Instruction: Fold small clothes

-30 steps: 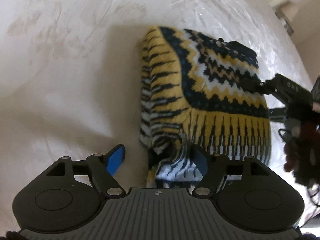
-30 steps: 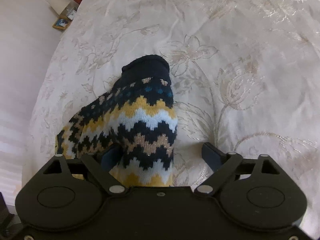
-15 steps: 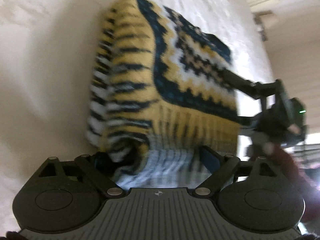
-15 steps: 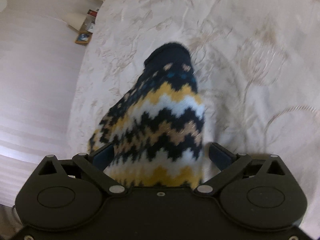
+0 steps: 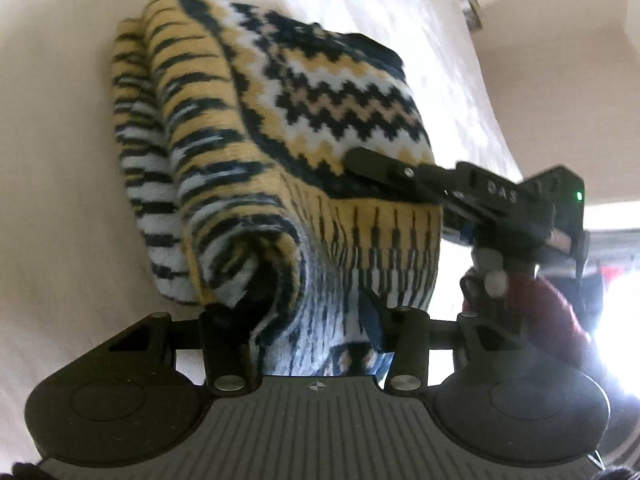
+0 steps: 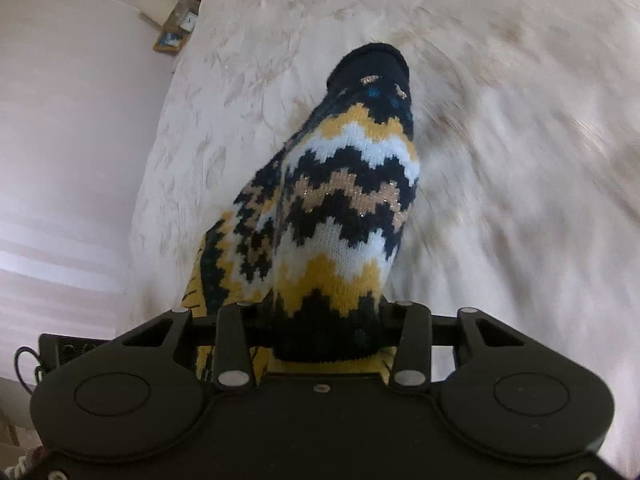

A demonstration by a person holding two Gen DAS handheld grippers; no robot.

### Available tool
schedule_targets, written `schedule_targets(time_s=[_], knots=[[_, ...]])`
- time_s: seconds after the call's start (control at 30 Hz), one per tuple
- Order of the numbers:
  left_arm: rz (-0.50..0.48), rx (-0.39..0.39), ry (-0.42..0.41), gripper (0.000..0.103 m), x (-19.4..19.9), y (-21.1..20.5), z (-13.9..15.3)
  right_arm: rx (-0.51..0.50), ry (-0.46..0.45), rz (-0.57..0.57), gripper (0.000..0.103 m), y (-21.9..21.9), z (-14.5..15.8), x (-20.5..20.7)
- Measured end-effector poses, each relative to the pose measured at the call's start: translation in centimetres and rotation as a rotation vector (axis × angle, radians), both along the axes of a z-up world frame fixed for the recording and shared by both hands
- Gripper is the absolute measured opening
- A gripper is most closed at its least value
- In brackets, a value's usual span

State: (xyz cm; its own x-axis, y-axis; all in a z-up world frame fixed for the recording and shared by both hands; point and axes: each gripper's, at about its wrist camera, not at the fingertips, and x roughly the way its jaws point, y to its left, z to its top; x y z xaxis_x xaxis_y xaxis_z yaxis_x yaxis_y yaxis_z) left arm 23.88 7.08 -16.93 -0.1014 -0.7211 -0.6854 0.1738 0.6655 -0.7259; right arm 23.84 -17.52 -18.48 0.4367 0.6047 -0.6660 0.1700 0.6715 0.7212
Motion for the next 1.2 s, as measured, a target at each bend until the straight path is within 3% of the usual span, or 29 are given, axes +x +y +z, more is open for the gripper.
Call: schedule_targets(time_s=[0.27,0.43,0.47,0.57,0.67,0.87,1.07,1.2], knots=[[0.034,0.047,0.019,0.046,-12.2,-3.3,-0.5,-0.005,0.063,0.003,0.054,-1.7,0.1,-3.0],[0.184,0.225,-0.085,0.048,-16.5,-3.3,-0.4,-0.094,0.039,-0.005,0.070,-2.9,1.0,-7.2],[0.218,0.247,-0.099,0.048,-17.0,-3.3,-0.1,-0.100,0.026,-0.019,0.078,-3.3,1.3,-7.9],[0.247,0.350,-0.193,0.048,-18.9,-2.9,1.3,-0.114,-0.035,-0.048,0.086,-4.5,2.5,-10.2],[0.239,0.444,-0.283,0.048,-20.5,-4.3,3.0,-0.166,-0.090,-0.044,0.101,-5.0,3.8,-12.1],[0.215,0.471,-0.455,0.049,-22.2,-2.6,7.6,-0.241,-0.153,-0.037,0.103,-3.8,4.8,-14.4],[0.158,0.439,-0.638,0.072,-21.9,-5.0,11.4,-0.298,-0.188,-0.077,0.103,-3.2,5.4,-15.7],[0.160,0.461,-0.629,0.080,-18.8,-6.5,10.8,-0.383,-0.165,-0.091,0.103,-2.8,5.6,-15.5]])
